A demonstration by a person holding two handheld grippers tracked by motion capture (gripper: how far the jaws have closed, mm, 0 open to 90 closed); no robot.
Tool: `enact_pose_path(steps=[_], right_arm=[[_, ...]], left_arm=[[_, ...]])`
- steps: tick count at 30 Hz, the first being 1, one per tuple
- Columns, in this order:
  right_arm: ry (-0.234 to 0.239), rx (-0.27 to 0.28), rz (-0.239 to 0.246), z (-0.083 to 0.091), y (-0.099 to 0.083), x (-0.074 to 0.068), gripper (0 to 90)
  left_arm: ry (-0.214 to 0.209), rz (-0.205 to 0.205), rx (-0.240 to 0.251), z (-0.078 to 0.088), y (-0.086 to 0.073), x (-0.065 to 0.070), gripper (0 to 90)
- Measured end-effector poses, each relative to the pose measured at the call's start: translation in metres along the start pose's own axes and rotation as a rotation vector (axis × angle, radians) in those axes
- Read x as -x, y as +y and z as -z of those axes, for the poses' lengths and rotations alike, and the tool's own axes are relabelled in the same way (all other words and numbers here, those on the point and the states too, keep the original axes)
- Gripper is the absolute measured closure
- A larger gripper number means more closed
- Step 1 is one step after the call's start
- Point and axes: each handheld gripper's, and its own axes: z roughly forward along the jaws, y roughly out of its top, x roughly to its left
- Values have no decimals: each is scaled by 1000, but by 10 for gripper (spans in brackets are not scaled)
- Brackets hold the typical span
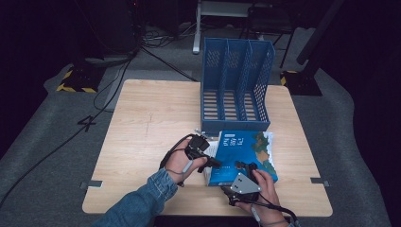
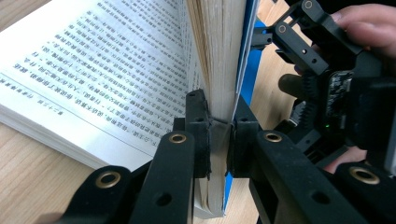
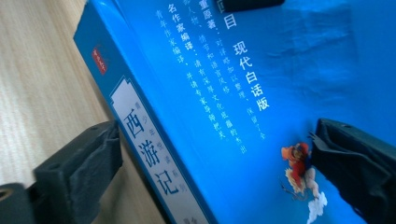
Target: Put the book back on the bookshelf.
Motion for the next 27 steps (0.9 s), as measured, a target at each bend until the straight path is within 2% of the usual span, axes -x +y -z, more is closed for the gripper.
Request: enact_pose_path(steps=[3,8,15,16,17,20,22,24,27], right_arm=[[-35,1,42,-2,-2,0,13],[-46,-9,48,-4,-3,1,0],[-101,-30,73,-6,-2,1,0],[-113,-31,73,-5,-2,3,0],[-113,-31,73,-5,-2,3,0],[-156,-46,84,-3,0,3,2],[-161,-58,95,-5,-1,3,3],[-186,-68,115,-7,-3,3,3],[-200,-76,125,-9,-4,3,3]], left_arm=[[-6,2,-5,-1,2,1,819],[2,-4,-4,-3,2,5,817],[-1,1,-4,-3,8,11,810],[-14,9,7,-3,11,14,808],[-14,9,7,-3,11,14,806],[-34,20,8,-6,12,16,801],[-40,26,8,-8,12,15,797],[-40,27,9,-10,13,15,792],[-37,28,8,-13,12,15,789]])
